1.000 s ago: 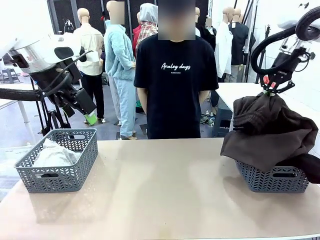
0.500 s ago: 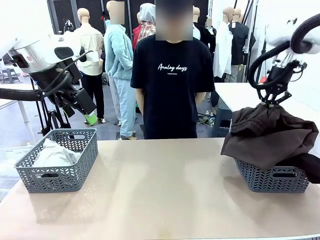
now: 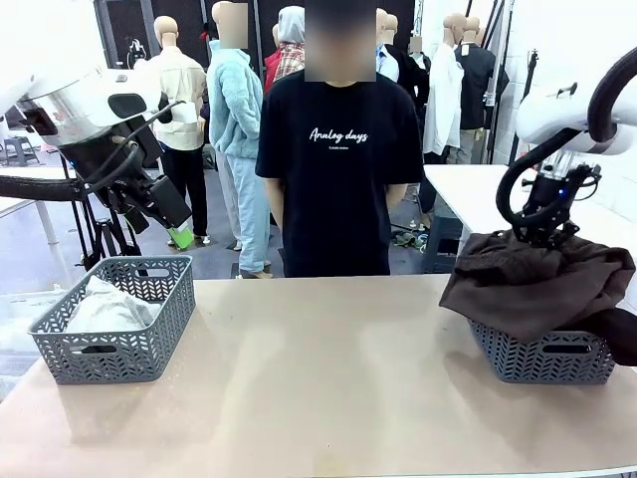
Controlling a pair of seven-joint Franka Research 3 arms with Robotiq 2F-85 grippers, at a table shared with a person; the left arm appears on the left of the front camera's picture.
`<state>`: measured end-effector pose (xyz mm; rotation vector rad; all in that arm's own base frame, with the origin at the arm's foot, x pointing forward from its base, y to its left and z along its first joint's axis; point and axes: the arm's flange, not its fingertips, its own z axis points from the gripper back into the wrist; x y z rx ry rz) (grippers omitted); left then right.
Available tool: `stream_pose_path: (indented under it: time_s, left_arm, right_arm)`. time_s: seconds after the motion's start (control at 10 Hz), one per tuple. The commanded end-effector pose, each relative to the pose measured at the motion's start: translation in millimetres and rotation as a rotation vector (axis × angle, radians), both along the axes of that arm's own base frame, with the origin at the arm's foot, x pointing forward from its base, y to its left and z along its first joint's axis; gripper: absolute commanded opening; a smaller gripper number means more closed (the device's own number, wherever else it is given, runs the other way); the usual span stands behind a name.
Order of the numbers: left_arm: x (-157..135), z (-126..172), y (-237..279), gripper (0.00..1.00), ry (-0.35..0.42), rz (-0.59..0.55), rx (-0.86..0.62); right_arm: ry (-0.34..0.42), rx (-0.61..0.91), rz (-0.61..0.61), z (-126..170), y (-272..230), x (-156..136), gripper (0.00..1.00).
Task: Sort the tops and bottoms.
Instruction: Sort the clothes according to human instructions.
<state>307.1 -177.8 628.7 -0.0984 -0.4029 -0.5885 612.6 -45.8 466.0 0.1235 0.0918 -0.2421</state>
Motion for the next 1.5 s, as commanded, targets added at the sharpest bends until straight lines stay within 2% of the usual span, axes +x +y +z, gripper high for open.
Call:
stream_pose_path:
  time_s: [0.0,0.2,0.3,0.5,0.8,0.9,1.2,1.4]
  left_arm:
    - [0,0,1,1.00,-0.001,0.001,-0.002]
    - [0,0,1,1.00,-0.001,0.001,-0.002]
    - [0,0,1,1.00,-0.001,0.001,-0.002]
    - [0,0,1,1.00,-0.001,0.001,-0.002]
    - [0,0,1,1.00,-0.001,0.001,-0.002]
    - [0,0,1,1.00,-0.001,0.001,-0.002]
    - [0,0,1,1.00,-0.001,0.001,-0.002]
    - [0,0,1,1.00,-0.001,0.001,-0.002]
  right_arm:
    - [0.045,-0.043,0.052,-10,6,-7,0.00]
    - [0.056,-0.056,0.050,-5,8,-4,0.00]
    - [0.072,-0.053,0.037,-4,8,-2,0.05]
    - [0.083,-0.045,0.023,1,6,-2,0.38]
    - [0.013,-0.027,-0.050,40,2,-5,0.93]
    - [-0.006,-0.031,-0.047,51,2,-8,1.00]
    - [-0.032,-0.104,-0.006,80,4,-15,1.00]
    - [-0.031,-0.118,0.002,82,7,-14,1.00]
